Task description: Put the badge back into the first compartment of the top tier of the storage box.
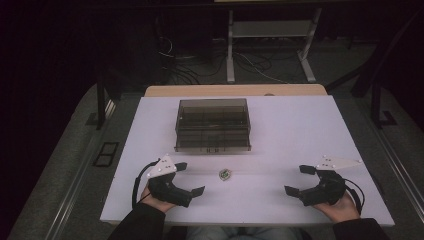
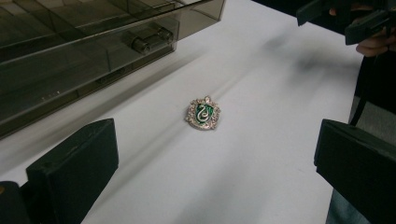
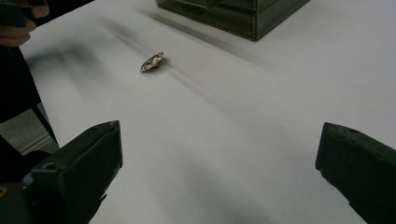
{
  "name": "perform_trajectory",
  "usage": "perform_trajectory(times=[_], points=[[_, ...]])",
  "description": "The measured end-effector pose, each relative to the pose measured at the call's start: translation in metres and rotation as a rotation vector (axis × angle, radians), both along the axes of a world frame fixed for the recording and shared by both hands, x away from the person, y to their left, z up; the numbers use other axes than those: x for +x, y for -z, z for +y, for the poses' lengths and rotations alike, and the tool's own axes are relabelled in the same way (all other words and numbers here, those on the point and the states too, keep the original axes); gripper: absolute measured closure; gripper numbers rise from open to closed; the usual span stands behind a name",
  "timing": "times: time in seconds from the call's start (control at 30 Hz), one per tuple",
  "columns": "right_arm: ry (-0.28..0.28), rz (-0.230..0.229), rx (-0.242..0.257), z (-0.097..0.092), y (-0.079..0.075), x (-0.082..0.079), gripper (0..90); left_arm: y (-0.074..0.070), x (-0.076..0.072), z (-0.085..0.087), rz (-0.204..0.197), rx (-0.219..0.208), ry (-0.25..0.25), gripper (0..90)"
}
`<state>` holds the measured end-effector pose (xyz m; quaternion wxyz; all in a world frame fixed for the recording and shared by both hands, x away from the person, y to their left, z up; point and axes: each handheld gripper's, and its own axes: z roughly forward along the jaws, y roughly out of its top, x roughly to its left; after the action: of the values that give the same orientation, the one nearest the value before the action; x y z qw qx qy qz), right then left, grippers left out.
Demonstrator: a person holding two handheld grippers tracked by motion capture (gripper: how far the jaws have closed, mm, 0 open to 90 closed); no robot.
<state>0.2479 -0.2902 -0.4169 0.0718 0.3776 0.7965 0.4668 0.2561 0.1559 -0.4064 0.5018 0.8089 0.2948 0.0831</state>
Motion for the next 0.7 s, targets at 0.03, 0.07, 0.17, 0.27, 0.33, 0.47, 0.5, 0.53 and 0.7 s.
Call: perform_trajectory(times=[0.03,0.07,0.17,0.27,0.33,0.47,0.5,0.53,0.7], points=[[0.0,-0.004,-0.001,0.0,0.0,0.0,0.3,-0.001,0.001,-0.001,-0.001,0.007,0.003,0.0],[0.0,-0.005,-0.001,0.0,0.0,0.0,0.3,-0.002,0.001,-0.002,-0.003,0.01,0.004,0.0],[0.0,-0.005,0.0,0.0,0.0,0.0,0.3,-0.006,0.004,-0.004,-0.006,0.018,0.011,0.0],[-0.001,-0.004,-0.001,0.0,0.0,0.0,0.3,-0.011,0.006,-0.008,-0.012,0.02,0.024,0.0],[-0.001,-0.004,-0.001,0.0,0.0,0.0,0.3,-0.014,0.007,-0.011,-0.018,0.031,0.034,0.0],[-0.001,-0.005,0.0,0.0,0.0,0.0,0.4,-0.019,0.009,-0.017,-0.025,0.039,0.049,0.0],[-0.002,-0.004,0.001,0.0,0.0,0.0,0.3,-0.021,0.01,-0.018,-0.023,0.046,0.055,0.0],[-0.002,-0.004,0.001,0.0,0.0,-0.001,0.3,-0.022,0.011,-0.02,-0.023,0.046,0.056,0.0],[-0.002,-0.004,0.0,0.0,0.0,0.0,0.3,-0.025,0.015,-0.028,-0.019,0.063,0.076,0.0]])
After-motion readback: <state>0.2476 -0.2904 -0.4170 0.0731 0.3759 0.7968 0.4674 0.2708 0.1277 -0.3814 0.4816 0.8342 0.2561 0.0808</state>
